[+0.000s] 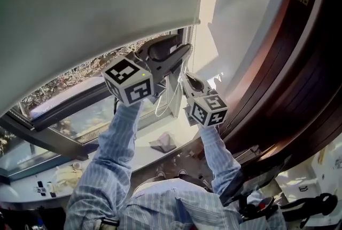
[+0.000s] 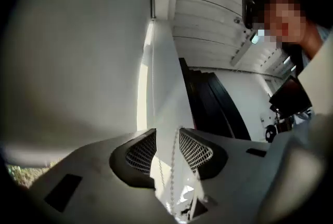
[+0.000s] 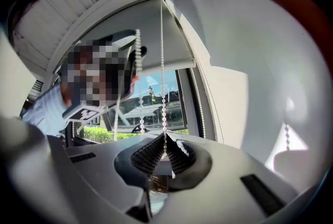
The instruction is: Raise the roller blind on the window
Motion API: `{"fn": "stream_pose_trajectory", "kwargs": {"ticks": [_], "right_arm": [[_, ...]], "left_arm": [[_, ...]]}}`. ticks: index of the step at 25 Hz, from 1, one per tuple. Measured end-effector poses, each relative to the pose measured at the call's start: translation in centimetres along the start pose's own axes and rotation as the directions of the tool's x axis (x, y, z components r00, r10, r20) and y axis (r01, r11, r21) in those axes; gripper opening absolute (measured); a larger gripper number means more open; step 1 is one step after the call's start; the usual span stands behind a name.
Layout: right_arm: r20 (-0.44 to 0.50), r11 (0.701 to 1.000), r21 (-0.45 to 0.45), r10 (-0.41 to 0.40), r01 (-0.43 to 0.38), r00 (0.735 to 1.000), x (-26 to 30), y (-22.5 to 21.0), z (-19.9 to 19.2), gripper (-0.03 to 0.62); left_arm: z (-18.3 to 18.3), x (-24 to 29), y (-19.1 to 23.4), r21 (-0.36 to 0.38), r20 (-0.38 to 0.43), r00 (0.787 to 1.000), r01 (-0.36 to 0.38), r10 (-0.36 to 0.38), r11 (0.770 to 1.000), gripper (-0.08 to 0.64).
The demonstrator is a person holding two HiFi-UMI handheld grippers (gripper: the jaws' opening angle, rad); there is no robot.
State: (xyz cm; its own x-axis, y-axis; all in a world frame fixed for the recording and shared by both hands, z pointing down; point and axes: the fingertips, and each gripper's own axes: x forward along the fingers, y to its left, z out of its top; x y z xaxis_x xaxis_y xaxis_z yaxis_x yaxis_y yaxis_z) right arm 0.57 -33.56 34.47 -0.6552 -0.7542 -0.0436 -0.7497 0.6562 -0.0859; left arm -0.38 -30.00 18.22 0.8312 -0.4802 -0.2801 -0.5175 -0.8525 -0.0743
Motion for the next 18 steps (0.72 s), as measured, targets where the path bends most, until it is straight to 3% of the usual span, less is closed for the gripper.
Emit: {"fn": "stream_pose_trajectory", "kwargs": {"ticks": [3,7,9,11,13,15,16,18], "right_arm": [[0.006,1.000,0.011,0.009,-0.009,1.000,-0.3,0.5,0.0,0.014],[0.006,1.000,-0.017,-0.023,0.023,1.000,-0.6,-0.3,0.1,0.014],[0.002,0.998,-0.026,-0.048,0.048,0.999,-0.6,-1.1,0.1,0.014],[0.000,0.997,-0.034,-0.072,0.072,0.997,-0.8,-2.1,0.2,0.014],[0.001,0.995,-0.040,-0.091,0.090,0.996,-1.0,-3.3,0.4,0.014],[0.004,0.993,-0.047,-0.105,0.105,0.994,-1.3,-4.1,0.5,0.014],[0.005,0.993,-0.050,-0.110,0.110,0.994,-1.3,-4.4,0.6,0.014],[0.006,0.992,-0.055,-0.117,0.117,0.993,-1.1,-4.7,0.5,0.014]], "left_arm": [[1.9,2.8,1.2,0.094,-0.047,0.998,-0.025,0.029,0.995,0.115],[1.5,4.6,1.2,0.002,-0.073,0.997,0.041,-0.041,0.999,0.115],[0.5,4.0,0.2,-0.028,-0.130,0.986,0.100,-0.102,0.995,0.115],[-2.0,2.6,-0.8,0.009,-0.297,0.944,0.156,-0.146,0.988,0.114],[-5.2,0.7,-1.6,0.055,-0.498,0.852,0.218,-0.163,0.974,0.110],[-7.2,-1.2,-2.7,0.004,-0.598,0.773,0.268,-0.212,0.963,0.087],[-7.5,-2.0,-3.4,-0.055,-0.603,0.753,0.289,-0.262,0.956,0.087],[-7.1,-3.1,-4.6,-0.157,-0.571,0.741,0.323,-0.353,0.933,0.087]]}}
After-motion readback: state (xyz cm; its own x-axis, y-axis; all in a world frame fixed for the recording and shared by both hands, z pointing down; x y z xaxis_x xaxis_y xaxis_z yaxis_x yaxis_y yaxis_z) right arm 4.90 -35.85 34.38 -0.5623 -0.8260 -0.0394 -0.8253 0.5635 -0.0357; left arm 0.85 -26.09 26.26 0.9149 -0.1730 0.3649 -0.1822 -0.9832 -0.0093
